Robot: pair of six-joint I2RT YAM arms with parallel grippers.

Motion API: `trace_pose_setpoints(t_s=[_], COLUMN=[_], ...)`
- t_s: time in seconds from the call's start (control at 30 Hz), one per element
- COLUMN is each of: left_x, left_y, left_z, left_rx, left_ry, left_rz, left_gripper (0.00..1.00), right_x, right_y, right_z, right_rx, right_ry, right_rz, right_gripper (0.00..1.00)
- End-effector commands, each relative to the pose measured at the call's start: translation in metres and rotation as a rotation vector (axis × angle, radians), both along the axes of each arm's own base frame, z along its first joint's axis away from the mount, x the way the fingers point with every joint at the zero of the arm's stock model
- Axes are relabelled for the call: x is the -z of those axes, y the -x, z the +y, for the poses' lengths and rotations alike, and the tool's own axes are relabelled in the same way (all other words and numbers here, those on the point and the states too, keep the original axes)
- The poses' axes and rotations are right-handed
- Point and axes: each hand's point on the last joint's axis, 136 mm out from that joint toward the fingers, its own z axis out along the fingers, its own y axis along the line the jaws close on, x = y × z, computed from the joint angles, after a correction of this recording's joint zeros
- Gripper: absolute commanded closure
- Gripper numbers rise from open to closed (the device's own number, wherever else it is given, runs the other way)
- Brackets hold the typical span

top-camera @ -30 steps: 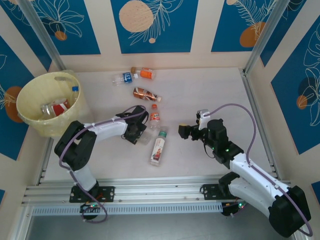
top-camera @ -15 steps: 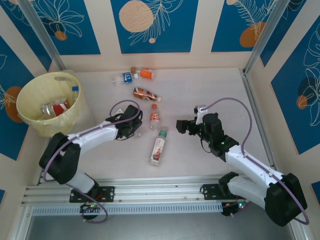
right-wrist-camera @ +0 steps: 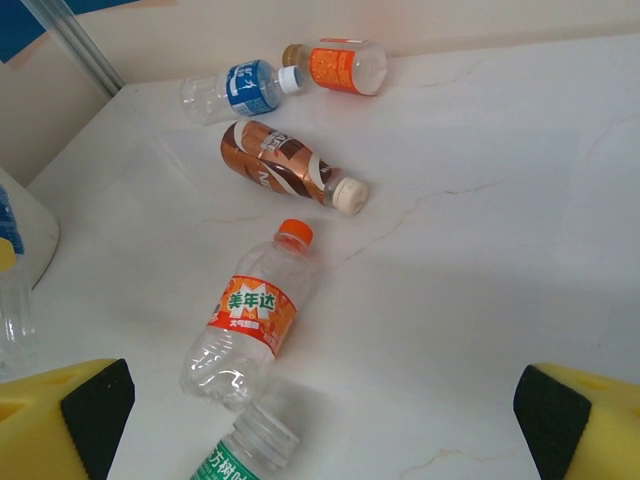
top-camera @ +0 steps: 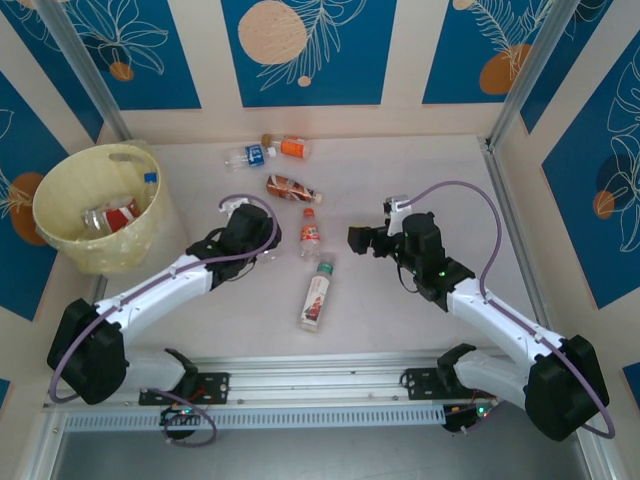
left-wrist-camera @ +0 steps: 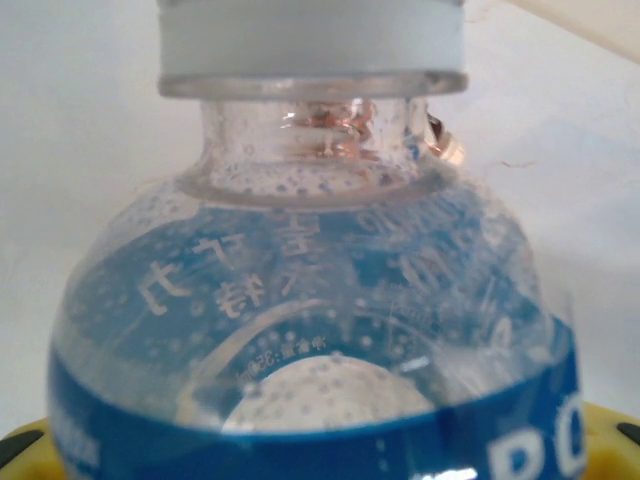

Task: Put the plastic bottles in the bin

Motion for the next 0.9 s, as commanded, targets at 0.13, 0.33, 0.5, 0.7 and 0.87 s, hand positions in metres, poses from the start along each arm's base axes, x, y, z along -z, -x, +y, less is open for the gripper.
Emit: trace_pose_setpoints(t_s=[0.13, 0.33, 0.5, 0.7, 0.87], left_x=[-0.071, -0.125, -0.163, -0.224, -0.269], left_y=[-0.003, 0.004, 0.014, 0.027, 0.033], left_z=[-0.040, -0.051, -0.053, -0.021, 0.031], left_rx=[0.287, 0.431, 0.513, 0.472, 0.282], left_ry=[0.061, 0.032, 0.016, -0.081, -0.225], left_rz=[-0.144, -0.225, -0.279, -0.379, -0.439], left_gripper=[1.00, 1.00, 1.00, 1.00, 1.00], right_x=[-0.024, -0.044, -0.058, -0.075, -0.081], right_y=[0.009, 0.028, 0.026, 0.042, 0.044], right_z=[0.025, 0.050, 0.046, 0.054, 0.060], right_rx=[-0.143, -0.313, -0.255, -0.348, -0.374], right_ry=[-0.029, -0.079, -0.125, -0.159, -0.156], right_rz=[-0.065, -0.120, -0.186, -0.230, -0.242], right_gripper=[0.00, 0.00, 0.01, 0.01, 0.01])
